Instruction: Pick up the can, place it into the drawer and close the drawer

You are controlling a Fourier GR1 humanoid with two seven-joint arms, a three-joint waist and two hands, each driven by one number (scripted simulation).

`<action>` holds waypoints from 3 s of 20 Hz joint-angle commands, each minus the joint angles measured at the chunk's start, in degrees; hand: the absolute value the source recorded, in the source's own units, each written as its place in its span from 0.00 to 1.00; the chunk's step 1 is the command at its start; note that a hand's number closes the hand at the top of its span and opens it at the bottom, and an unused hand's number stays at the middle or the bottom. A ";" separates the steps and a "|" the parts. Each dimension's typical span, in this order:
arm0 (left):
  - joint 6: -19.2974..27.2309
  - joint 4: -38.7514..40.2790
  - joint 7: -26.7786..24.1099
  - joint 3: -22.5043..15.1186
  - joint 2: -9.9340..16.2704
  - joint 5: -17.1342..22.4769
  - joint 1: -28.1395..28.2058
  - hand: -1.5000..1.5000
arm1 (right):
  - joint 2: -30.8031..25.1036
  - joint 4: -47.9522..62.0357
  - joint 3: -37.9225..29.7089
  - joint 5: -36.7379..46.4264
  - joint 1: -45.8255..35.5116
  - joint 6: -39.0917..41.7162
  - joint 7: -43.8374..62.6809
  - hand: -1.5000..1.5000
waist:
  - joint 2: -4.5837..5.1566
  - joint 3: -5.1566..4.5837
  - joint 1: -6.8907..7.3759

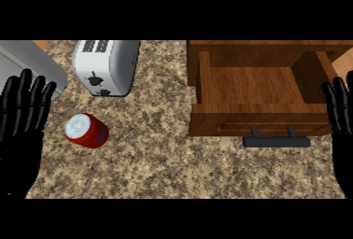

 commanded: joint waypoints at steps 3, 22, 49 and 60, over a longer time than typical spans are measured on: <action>-0.46 2.81 -4.12 6.40 0.63 2.38 3.61 0.00 | 1.34 -1.90 1.20 -0.76 1.40 0.07 1.82 0.00 | -2.09 0.44 0.37; 9.62 -3.47 22.01 13.95 -1.14 0.00 7.54 0.00 | 1.20 -1.15 -5.03 -5.35 6.86 -0.21 12.04 0.00 | -2.09 0.47 0.21; 15.33 33.08 -7.41 9.49 -7.29 -2.15 7.90 0.00 | -0.25 -4.75 -10.88 -7.36 11.02 4.05 12.15 0.00 | -2.07 0.45 0.13; 15.66 52.22 -17.93 13.66 -5.56 1.30 1.49 0.00 | 2.75 -7.42 -9.38 -5.32 11.67 3.47 13.23 0.00 | -2.06 0.45 0.09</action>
